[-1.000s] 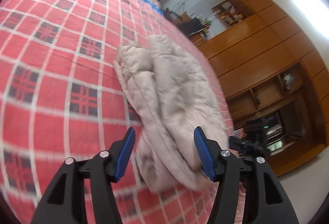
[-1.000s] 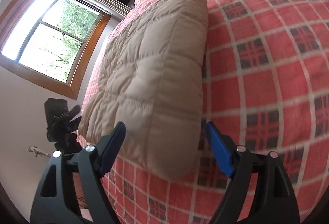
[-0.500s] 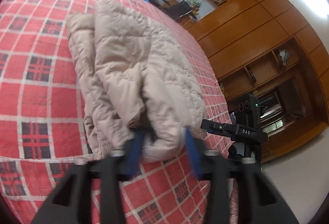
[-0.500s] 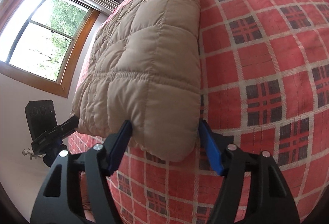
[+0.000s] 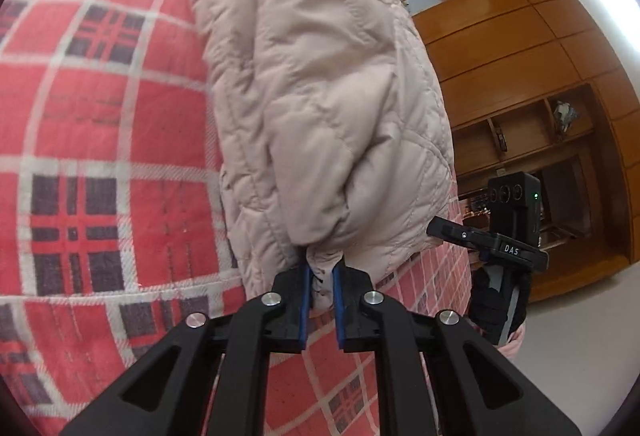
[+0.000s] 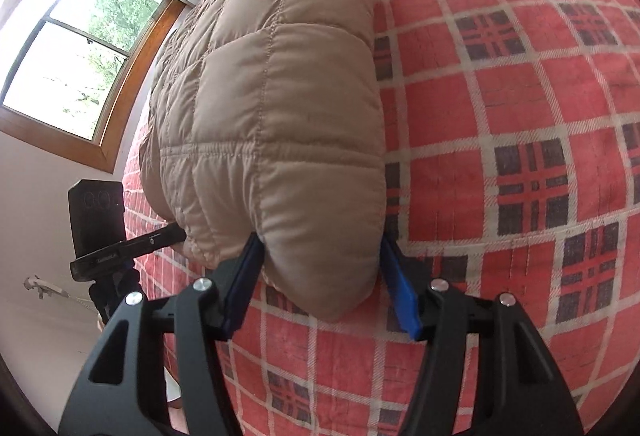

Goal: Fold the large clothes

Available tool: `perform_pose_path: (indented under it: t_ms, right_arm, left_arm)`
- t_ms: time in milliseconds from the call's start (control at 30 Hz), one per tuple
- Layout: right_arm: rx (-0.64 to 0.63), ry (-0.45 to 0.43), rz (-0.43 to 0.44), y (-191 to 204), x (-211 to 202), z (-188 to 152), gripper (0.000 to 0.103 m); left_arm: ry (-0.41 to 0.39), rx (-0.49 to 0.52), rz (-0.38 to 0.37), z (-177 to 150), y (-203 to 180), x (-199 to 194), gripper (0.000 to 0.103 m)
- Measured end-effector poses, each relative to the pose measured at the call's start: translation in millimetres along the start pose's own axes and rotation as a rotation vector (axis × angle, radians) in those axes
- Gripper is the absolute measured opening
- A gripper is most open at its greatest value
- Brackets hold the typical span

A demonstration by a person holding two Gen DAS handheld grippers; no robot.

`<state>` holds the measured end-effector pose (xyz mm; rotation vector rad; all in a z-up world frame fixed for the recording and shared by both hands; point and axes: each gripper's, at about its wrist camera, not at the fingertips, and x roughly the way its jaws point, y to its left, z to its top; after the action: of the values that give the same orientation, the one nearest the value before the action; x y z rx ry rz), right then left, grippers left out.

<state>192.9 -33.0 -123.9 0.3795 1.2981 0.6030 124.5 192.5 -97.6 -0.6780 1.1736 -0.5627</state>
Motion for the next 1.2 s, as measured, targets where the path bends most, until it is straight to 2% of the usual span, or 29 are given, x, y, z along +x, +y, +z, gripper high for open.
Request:
perform_pose_path:
  t_ms: [133,167,200,233,267,300,400,533,767,867,1033,1200]
  right_arm:
    - [-0.012,-0.015,-0.013,4.4,-7.3,-7.2,0.061]
    - [-0.022,-0.024,-0.033,8.1,-10.3,-10.9,0.062]
    - [-0.029,-0.033,-0.051,10.3,-12.9,-14.8,0.067]
    - [-0.041,-0.046,-0.084,14.6,-16.3,-19.8,0.077]
    - [-0.059,-0.061,-0.122,19.5,-19.6,-25.4,0.081]
    - [-0.074,-0.072,-0.155,23.3,-20.7,-29.6,0.087]
    - [-0.116,-0.089,-0.269,37.7,-24.5,-45.2,0.092]
    - [-0.159,-0.136,-0.369,54.9,-33.6,-70.1,0.092]
    - [-0.188,-0.192,-0.458,72.5,-49.4,-100.7,0.095]
    - [-0.183,-0.218,-0.455,79.4,-53.5,-106.6,0.095]
    - [-0.187,-0.228,-0.497,89.4,-59.5,-119.6,0.096]
    - [-0.21,-0.255,-0.496,101.1,-68.0,-134.6,0.096]
  left_arm:
    - [-0.021,0.034,0.044,-4.6,-15.3,-9.4,0.015]
    - [-0.034,0.051,0.064,-7.1,-23.1,-14.0,0.019]
    - [-0.051,0.072,0.089,-10.4,-31.2,-19.4,0.027]
    - [-0.072,0.09,0.116,-14.5,-38.9,-24.8,0.034]
    - [-0.094,0.103,0.146,-17.1,-46.6,-29.4,0.05]
    - [-0.122,0.119,0.18,-21.1,-54.6,-35.3,0.061]
    - [-0.181,0.158,0.263,-34.7,-74.6,-46.0,0.07]
    - [-0.244,0.173,0.386,-53.4,-95.2,-50.5,0.074]
    - [-0.294,0.17,0.564,-80.6,-107.0,-58.7,0.08]
    - [-0.309,0.193,0.644,-91.1,-114.0,-61.0,0.084]
    - [-0.332,0.191,0.677,-108.8,-126.4,-64.1,0.086]
    - [-0.358,0.195,0.688,-124.3,-138.6,-73.1,0.086]
